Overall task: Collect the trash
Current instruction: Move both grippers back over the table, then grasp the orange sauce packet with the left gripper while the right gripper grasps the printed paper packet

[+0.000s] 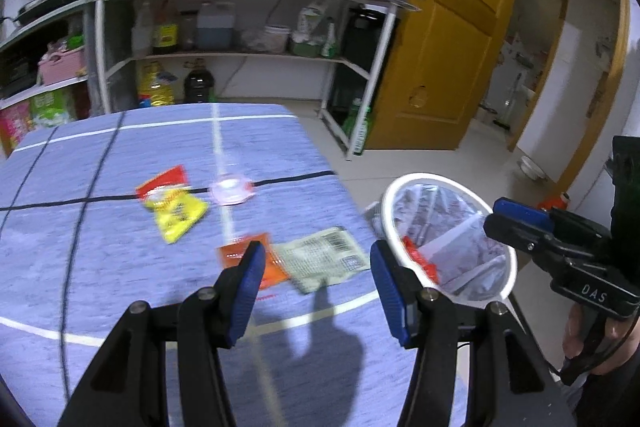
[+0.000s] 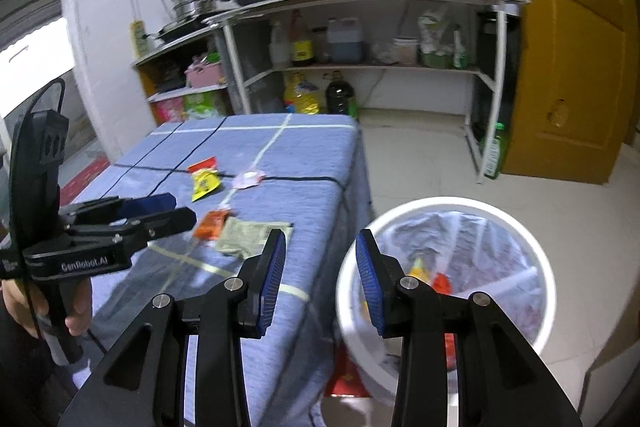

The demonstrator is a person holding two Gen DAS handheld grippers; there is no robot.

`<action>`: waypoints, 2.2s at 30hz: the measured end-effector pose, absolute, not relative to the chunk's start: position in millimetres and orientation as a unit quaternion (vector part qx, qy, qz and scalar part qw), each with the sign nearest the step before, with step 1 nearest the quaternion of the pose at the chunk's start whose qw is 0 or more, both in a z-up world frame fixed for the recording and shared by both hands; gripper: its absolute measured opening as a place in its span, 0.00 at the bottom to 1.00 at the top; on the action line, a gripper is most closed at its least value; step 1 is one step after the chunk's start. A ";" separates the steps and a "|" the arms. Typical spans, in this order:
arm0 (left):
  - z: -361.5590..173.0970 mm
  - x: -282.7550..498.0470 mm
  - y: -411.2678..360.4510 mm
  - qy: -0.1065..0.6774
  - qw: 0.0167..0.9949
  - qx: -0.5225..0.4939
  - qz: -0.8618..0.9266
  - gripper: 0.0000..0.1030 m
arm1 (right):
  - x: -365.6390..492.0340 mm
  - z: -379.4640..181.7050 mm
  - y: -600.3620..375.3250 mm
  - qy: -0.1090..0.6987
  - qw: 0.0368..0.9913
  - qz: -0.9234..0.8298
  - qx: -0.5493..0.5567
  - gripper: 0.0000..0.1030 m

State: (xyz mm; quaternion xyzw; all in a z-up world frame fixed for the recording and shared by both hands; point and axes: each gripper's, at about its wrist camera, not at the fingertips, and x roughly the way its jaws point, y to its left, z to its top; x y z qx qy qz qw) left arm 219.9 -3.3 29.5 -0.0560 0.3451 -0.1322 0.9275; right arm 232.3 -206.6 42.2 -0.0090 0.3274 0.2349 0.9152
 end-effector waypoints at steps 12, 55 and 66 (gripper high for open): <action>17.9 215.7 62.9 0.352 0.928 -0.091 -0.083 0.55 | 258.2 8.7 -134.5 0.382 0.874 0.294 -0.055 0.52; -9.1 238.6 61.2 0.397 0.904 -0.113 -0.113 0.56 | 271.3 25.2 -107.2 0.354 0.890 0.280 -0.069 0.02; -19.5 268.6 17.8 0.417 0.900 -0.072 -0.105 0.63 | 265.1 37.6 -127.0 0.344 0.895 0.279 -0.048 0.02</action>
